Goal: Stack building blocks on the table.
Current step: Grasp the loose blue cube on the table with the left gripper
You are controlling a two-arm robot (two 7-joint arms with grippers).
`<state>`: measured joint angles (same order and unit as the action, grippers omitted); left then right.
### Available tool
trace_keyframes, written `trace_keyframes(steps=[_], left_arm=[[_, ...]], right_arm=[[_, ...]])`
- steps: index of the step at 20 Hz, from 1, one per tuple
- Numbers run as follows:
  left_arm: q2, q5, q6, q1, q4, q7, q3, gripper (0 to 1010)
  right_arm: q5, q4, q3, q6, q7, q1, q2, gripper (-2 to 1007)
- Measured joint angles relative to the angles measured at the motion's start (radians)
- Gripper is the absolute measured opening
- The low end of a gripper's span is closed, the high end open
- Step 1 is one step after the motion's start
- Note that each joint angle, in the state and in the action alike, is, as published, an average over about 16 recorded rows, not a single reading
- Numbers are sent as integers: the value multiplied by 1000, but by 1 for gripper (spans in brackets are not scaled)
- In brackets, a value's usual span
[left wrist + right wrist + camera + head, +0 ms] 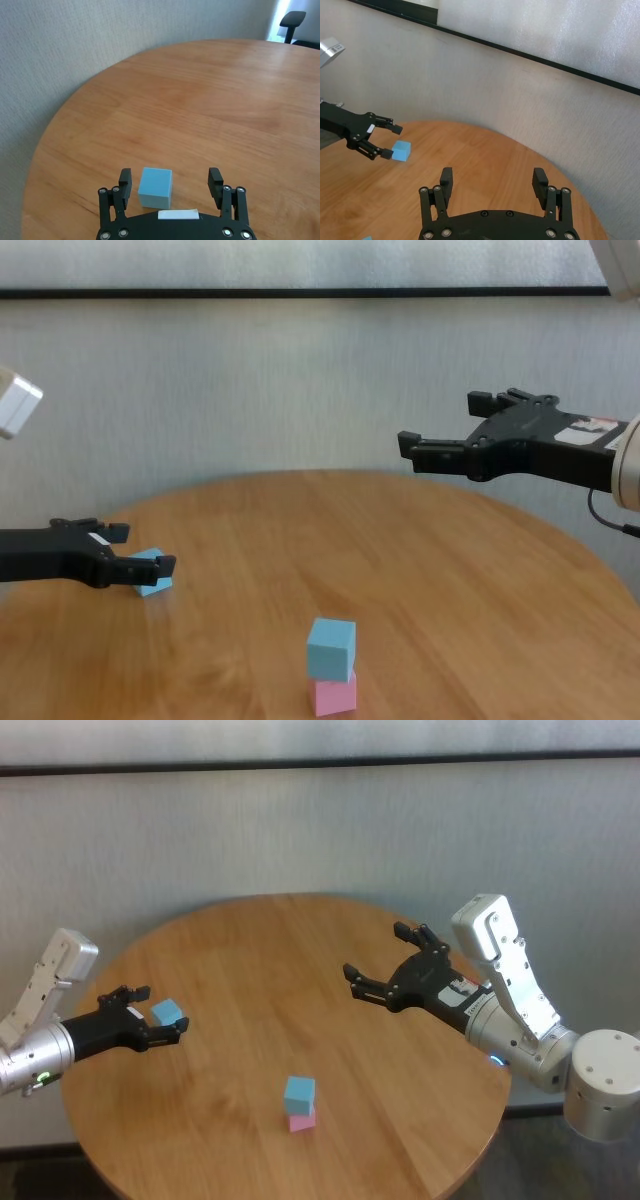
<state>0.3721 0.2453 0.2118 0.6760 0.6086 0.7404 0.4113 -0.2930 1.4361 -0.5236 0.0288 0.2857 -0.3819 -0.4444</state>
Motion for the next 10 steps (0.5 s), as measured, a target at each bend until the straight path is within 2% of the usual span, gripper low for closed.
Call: trace_keyframes(steps=[10], left_arm=[[-46, -31, 56, 75, -150, 20, 7, 1000]], right_arm=[[0, 0, 0, 0, 0, 0, 0, 1001]])
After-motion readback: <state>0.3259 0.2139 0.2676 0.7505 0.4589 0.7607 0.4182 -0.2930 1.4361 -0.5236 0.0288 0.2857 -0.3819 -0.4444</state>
